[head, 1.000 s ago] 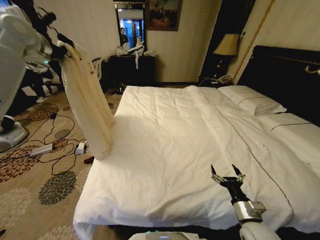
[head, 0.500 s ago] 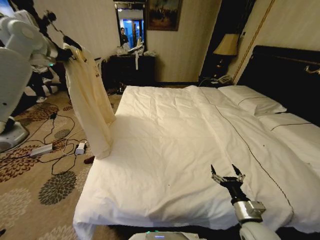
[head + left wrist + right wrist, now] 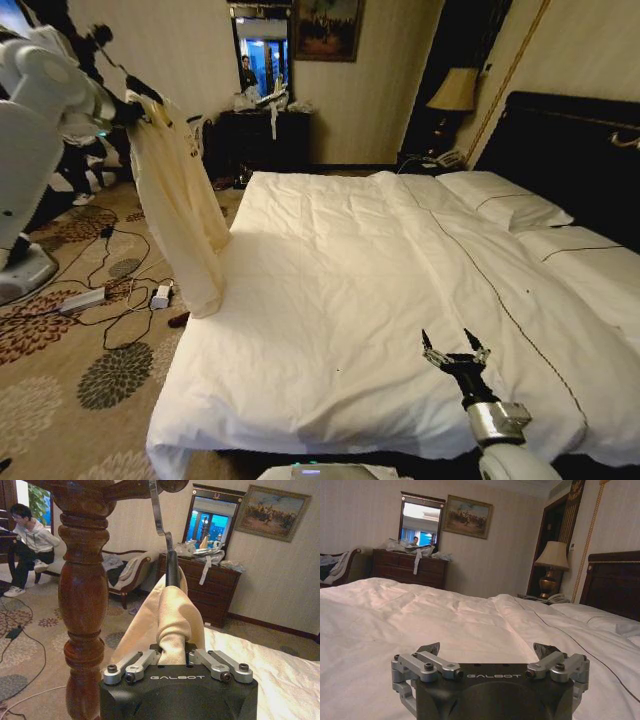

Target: Pick up the clothes from the bed and hang them on the clothes hanger.

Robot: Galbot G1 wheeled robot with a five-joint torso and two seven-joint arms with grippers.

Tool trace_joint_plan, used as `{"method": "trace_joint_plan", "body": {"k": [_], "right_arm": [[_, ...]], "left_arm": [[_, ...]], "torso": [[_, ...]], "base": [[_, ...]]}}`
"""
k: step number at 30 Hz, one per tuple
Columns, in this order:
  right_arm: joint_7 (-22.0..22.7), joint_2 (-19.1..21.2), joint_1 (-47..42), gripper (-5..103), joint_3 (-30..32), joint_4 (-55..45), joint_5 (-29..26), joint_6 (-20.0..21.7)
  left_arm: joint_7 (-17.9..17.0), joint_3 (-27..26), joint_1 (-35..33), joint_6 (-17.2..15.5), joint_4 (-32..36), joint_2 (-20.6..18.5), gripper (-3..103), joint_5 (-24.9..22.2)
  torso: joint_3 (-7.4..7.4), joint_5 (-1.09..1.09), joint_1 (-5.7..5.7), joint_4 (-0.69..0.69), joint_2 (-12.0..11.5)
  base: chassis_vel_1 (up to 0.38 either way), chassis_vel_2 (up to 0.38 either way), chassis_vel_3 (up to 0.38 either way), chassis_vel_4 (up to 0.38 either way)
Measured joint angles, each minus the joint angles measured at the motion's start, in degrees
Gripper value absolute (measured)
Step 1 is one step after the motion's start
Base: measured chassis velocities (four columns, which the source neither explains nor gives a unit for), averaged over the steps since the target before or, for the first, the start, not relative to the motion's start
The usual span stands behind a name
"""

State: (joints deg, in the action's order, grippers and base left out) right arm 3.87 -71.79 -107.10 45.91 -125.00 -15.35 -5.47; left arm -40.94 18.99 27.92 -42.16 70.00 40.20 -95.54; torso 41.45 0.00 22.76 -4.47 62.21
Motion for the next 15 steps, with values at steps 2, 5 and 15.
{"method": "trace_joint_plan", "body": {"k": [2, 5, 15], "right_arm": [[0.0, 0.0, 0.0, 100, 0.0, 0.0, 0.0, 0.0], [0.0, 0.0, 0.0, 100, 0.0, 0.0, 0.0, 0.0], [0.0, 0.0, 0.0, 100, 0.0, 0.0, 0.0, 0.0]], "left_arm": [[-0.17, -0.22, 0.0, 0.01, 0.49, -0.12, 26, 0.3], [-0.23, -0.23, 0.05, 0.01, 0.8, -0.26, 32, 0.55], [-0.13, -0.64, -0.92, 0.02, 3.93, -2.05, 75, 3.13]], "torso": [[-0.01, 0.01, 0.0, 0.01, 0.0], [0.0, 0.01, 0.0, 0.01, 0.0], [0.0, 0.0, 0.0, 0.0, 0.0]], "base": [[0.0, 0.0, 0.0, 0.0], [0.0, 0.0, 0.0, 0.0], [0.0, 0.0, 0.0, 0.0]]}}
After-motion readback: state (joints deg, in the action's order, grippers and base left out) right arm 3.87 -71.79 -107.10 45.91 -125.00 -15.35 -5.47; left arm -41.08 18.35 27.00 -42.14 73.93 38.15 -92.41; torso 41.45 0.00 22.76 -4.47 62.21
